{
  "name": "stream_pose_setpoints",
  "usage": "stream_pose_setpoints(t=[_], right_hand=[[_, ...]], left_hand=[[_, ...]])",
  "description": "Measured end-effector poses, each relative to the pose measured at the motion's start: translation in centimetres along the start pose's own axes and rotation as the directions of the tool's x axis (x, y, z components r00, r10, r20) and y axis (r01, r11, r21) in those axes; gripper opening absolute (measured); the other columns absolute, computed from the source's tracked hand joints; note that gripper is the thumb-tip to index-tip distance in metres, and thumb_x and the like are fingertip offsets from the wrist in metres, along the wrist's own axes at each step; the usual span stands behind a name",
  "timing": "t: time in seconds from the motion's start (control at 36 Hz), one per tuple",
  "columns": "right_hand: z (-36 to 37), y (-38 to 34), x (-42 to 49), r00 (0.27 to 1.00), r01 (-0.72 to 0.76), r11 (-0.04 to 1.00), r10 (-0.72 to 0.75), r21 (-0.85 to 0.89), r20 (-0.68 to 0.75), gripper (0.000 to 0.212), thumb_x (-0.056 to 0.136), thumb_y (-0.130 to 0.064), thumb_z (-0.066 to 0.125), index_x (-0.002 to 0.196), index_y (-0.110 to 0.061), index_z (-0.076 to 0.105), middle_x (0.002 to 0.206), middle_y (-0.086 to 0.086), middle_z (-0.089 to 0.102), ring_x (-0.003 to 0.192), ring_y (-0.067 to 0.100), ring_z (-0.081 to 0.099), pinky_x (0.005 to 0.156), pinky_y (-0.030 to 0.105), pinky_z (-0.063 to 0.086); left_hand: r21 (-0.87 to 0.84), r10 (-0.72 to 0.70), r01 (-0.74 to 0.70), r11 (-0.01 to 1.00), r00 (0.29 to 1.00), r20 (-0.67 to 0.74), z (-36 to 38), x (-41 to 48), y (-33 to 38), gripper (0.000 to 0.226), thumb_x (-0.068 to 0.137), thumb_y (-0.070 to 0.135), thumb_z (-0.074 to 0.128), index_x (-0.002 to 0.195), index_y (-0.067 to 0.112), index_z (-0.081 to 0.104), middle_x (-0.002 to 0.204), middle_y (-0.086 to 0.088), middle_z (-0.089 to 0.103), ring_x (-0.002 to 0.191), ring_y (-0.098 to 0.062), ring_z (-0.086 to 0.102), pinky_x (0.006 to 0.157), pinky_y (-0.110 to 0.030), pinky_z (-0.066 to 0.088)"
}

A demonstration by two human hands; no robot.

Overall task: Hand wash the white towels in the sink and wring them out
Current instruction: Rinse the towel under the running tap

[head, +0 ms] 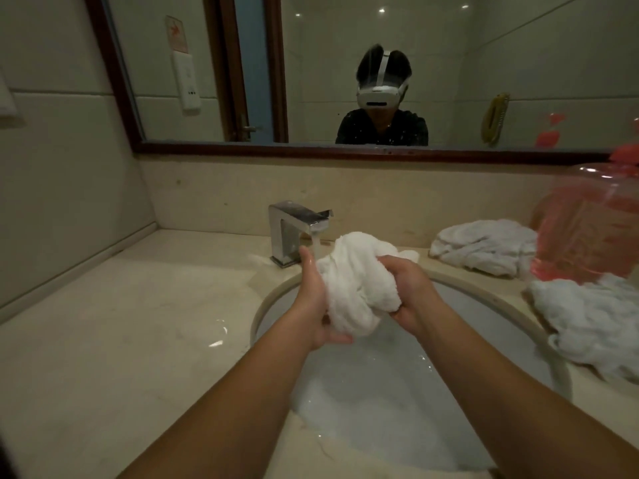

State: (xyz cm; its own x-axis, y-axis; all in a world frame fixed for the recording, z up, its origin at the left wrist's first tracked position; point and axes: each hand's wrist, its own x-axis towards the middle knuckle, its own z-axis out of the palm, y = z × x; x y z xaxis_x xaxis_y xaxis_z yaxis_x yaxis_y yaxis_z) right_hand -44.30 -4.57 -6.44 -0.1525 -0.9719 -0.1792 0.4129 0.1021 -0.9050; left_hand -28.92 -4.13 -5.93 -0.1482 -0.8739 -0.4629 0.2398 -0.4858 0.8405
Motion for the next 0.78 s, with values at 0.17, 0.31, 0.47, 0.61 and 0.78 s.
stream_pose_setpoints(t=[0.17, 0.31, 0.47, 0.61, 0.78], right_hand=[[1.7, 1.6, -0.6, 0.993, 0.118, 0.967, -0.116, -0.225, 0.023, 0.052, 0.077, -0.004, 0.077, 0.126, -0.018, 0.063, 0.116, 0.011, 0.077, 0.104, 0.03, 0.077, 0.088, 0.05, 0.065], [2.8, 2.9, -0.4, 0.995, 0.053, 0.989, -0.04, -0.136, 0.093, 0.046, 0.079, -0.02, 0.087, 0.12, -0.009, 0.069, 0.108, 0.017, 0.081, 0.102, 0.036, 0.079, 0.099, 0.058, 0.06], [4.0, 3.1, 1.1, 0.998, 0.065, 0.993, -0.063, -0.094, 0.026, 0.06, 0.08, -0.039, 0.086, 0.131, -0.017, 0.064, 0.122, 0.015, 0.077, 0.111, 0.034, 0.076, 0.103, 0.056, 0.059], [4.1, 3.4, 1.3, 0.998, -0.069, 0.997, 0.07, -0.038, 0.004, 0.071, 0.078, -0.057, 0.081, 0.136, -0.017, 0.066, 0.12, 0.017, 0.078, 0.108, 0.04, 0.076, 0.097, 0.056, 0.061], [3.7, 3.5, 2.1, 0.938, -0.306, 0.937, 0.266, 0.17, 0.221, 0.062, 0.097, -0.054, 0.062, 0.136, -0.006, 0.068, 0.128, 0.027, 0.073, 0.109, 0.044, 0.072, 0.088, 0.05, 0.059]], left_hand=[[-0.027, 0.044, -0.044, 0.999, 0.999, -0.013, -0.5, 0.2, -0.2, 0.122, 0.039, 0.108, 0.064, 0.126, 0.023, 0.073, 0.118, -0.016, 0.078, 0.106, -0.041, 0.075, 0.093, -0.066, 0.058], [-0.162, 0.142, -0.166, 0.973, 0.978, -0.152, -2.7, 3.7, -2.7, 0.115, 0.027, 0.088, 0.089, 0.119, 0.02, 0.076, 0.105, -0.01, 0.081, 0.093, -0.033, 0.08, 0.088, -0.056, 0.064], [-0.251, 0.293, -0.327, 0.911, 0.942, -0.164, -3.7, 3.8, -1.6, 0.084, 0.055, 0.058, 0.088, 0.125, 0.014, 0.074, 0.111, -0.017, 0.079, 0.1, -0.039, 0.078, 0.094, -0.061, 0.06], [-0.275, 0.356, -0.409, 0.87, 0.907, -0.223, -3.5, 3.9, -0.7, 0.078, 0.053, 0.04, 0.084, 0.125, 0.014, 0.071, 0.107, -0.017, 0.08, 0.096, -0.04, 0.078, 0.083, -0.056, 0.065], [-0.235, 0.441, -0.477, 0.847, 0.877, -0.191, -3.3, 4.0, 0.3, 0.063, 0.061, 0.024, 0.075, 0.124, 0.018, 0.069, 0.112, -0.016, 0.078, 0.101, -0.041, 0.076, 0.085, -0.058, 0.061]])
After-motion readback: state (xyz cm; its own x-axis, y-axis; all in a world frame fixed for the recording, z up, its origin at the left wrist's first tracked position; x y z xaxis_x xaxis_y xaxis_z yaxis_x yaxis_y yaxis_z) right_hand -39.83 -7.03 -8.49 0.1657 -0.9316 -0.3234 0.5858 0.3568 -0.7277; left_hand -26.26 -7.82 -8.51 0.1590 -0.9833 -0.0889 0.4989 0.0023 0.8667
